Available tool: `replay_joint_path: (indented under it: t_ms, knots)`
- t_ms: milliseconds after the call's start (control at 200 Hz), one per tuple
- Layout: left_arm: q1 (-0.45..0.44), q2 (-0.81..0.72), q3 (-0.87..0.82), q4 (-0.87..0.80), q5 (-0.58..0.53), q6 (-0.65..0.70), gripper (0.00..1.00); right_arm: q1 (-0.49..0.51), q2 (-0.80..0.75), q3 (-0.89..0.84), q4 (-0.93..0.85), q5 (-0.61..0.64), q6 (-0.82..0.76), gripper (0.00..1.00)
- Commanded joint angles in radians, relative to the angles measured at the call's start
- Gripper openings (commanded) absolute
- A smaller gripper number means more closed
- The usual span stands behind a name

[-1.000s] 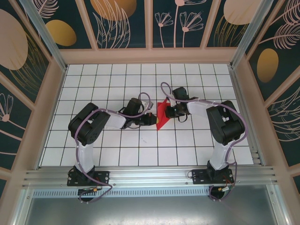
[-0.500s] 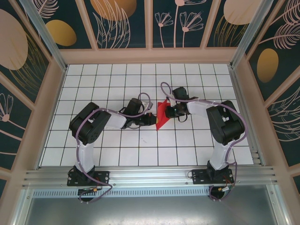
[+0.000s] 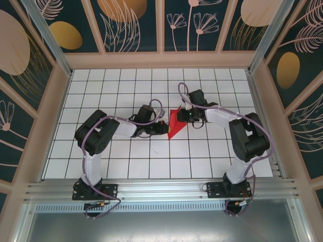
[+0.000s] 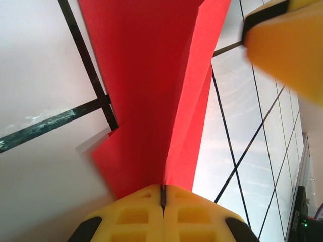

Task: Fold a paper plane with a square sheet of paper (pick it up from the middle)
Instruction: Fourth fold the wing at the center of the table.

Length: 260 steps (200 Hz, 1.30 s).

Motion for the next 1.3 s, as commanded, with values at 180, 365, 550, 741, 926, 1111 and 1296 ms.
replay_joint_path:
  t_ms: [180,365,550,741,926,1111,1296]
  knots:
    - [0.007,0.067,-0.013,-0.074,-0.112,0.004,0.0,-0.008,-0.055,-0.127,0.272,-0.225,0.26,0.15]
    - [0.007,0.061,-0.013,-0.085,-0.115,0.009,0.0,-0.008,-0.005,-0.157,0.341,-0.258,0.329,0.09]
    - [0.007,0.063,-0.013,-0.094,-0.12,0.006,0.0,-0.008,0.056,-0.148,0.352,-0.256,0.339,0.08]
    - [0.007,0.06,-0.009,-0.103,-0.128,0.001,0.0,-0.007,0.112,-0.128,0.374,-0.253,0.346,0.08]
    - [0.007,0.059,-0.013,-0.117,-0.137,0.001,0.0,-0.008,0.14,-0.115,0.348,-0.187,0.36,0.09]
    - [0.007,0.047,-0.011,-0.12,-0.141,-0.008,0.0,-0.009,0.164,-0.113,0.31,-0.132,0.371,0.09]
    - [0.006,-0.01,0.009,-0.139,-0.163,-0.007,0.17,-0.009,0.161,-0.132,0.31,-0.12,0.37,0.09]
